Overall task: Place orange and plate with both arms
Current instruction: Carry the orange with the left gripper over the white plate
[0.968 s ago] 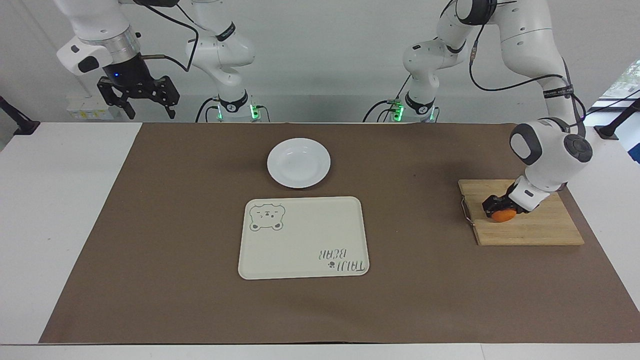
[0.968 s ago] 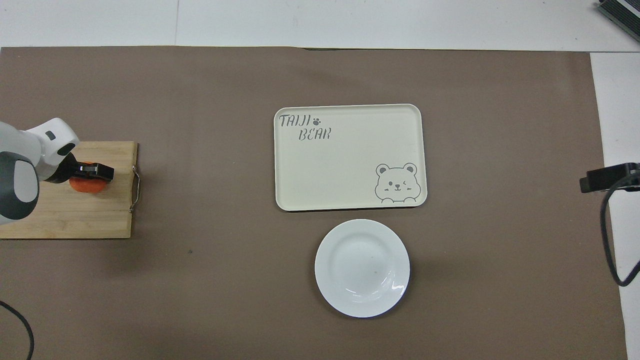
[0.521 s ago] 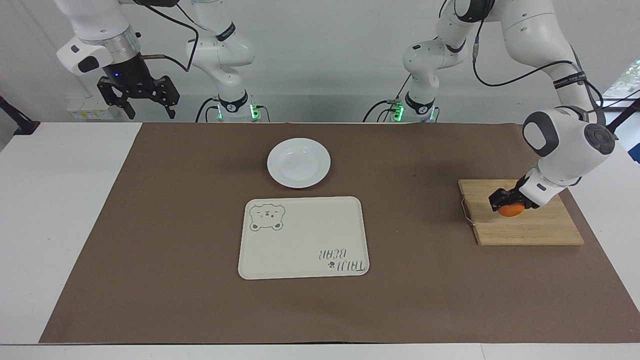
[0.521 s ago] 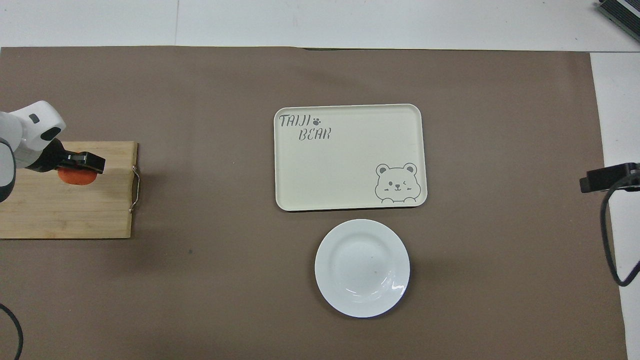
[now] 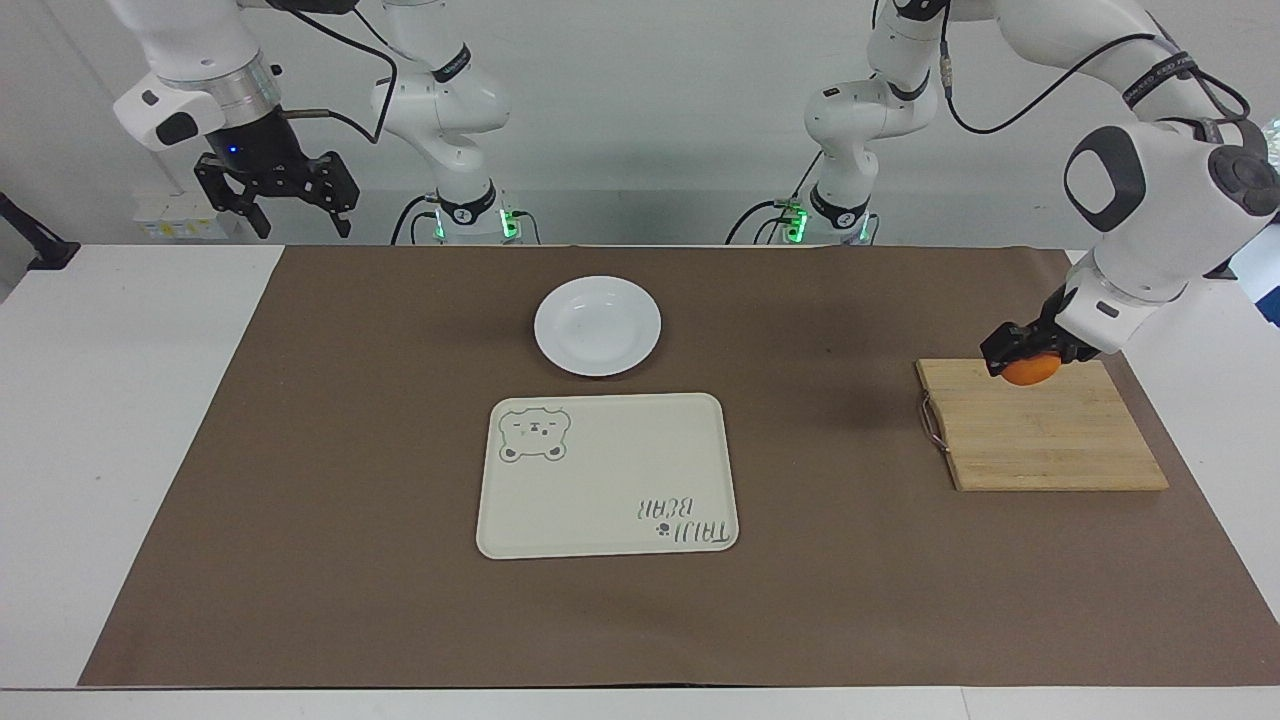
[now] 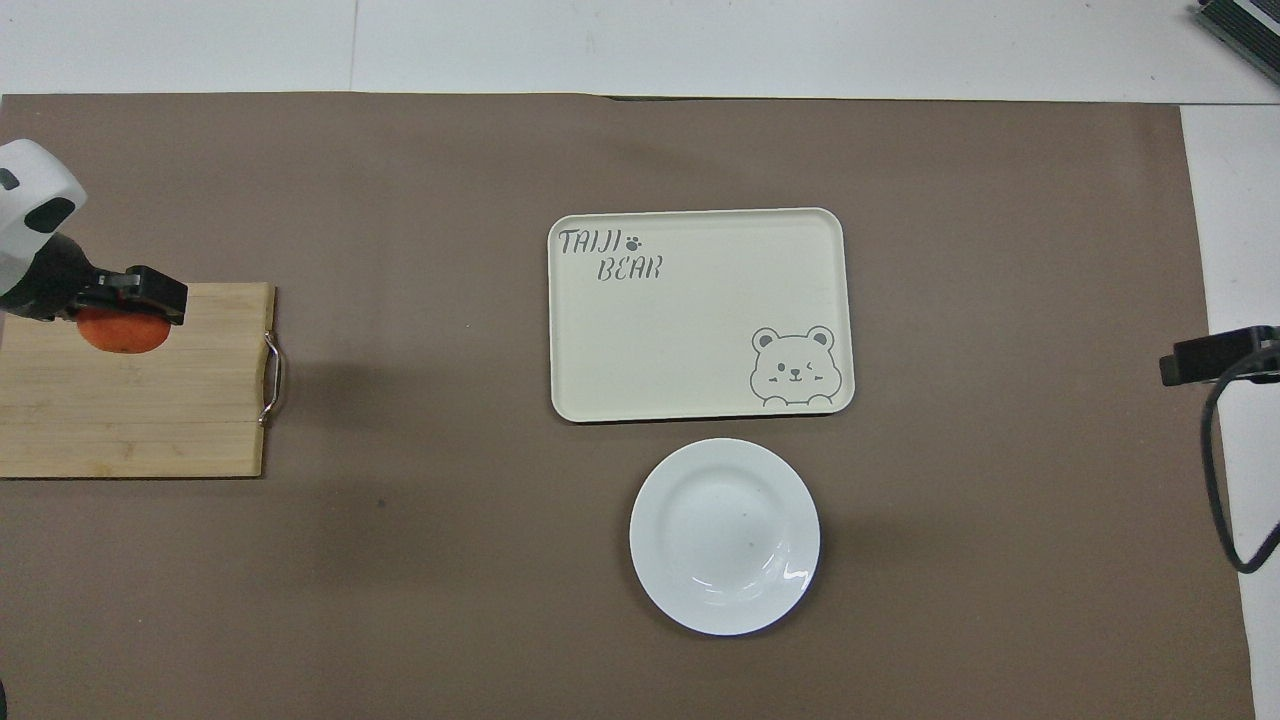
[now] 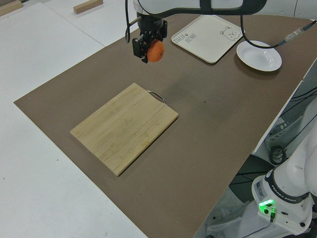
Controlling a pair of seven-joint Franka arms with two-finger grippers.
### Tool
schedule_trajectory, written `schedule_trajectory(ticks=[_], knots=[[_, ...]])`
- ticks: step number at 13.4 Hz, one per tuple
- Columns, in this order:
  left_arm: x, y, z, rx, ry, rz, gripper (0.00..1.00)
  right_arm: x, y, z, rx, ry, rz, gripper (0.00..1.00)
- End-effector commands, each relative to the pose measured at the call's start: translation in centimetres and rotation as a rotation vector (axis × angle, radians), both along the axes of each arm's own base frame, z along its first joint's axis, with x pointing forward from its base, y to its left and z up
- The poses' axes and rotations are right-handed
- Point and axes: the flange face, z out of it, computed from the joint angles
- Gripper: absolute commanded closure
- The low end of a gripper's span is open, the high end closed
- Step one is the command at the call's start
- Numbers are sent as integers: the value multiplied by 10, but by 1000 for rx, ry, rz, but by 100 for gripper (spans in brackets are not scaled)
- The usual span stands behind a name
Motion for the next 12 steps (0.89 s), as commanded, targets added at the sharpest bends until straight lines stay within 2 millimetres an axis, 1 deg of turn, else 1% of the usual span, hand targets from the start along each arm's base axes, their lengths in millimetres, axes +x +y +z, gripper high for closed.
schedule_trajectory(ticks=[1, 3, 5, 7, 9, 12], knots=[[-22, -24, 41, 46, -12, -3, 100, -5, -1, 1, -5, -5, 14, 0], [-36, -42, 60, 53, -16, 1, 100, -5, -1, 1, -5, -5, 14, 0], [-49, -73, 69, 57, -10, -28, 100, -5, -1, 1, -5, -5, 14, 0], [-58, -106, 67, 62, 5, -61, 100, -5, -1, 1, -5, -5, 14, 0], [-74, -146, 64, 65, -1, -130, 100, -5, -1, 1, -5, -5, 14, 0], [-93, -203, 61, 67, -1, -211, 100, -5, -1, 1, -5, -5, 14, 0]])
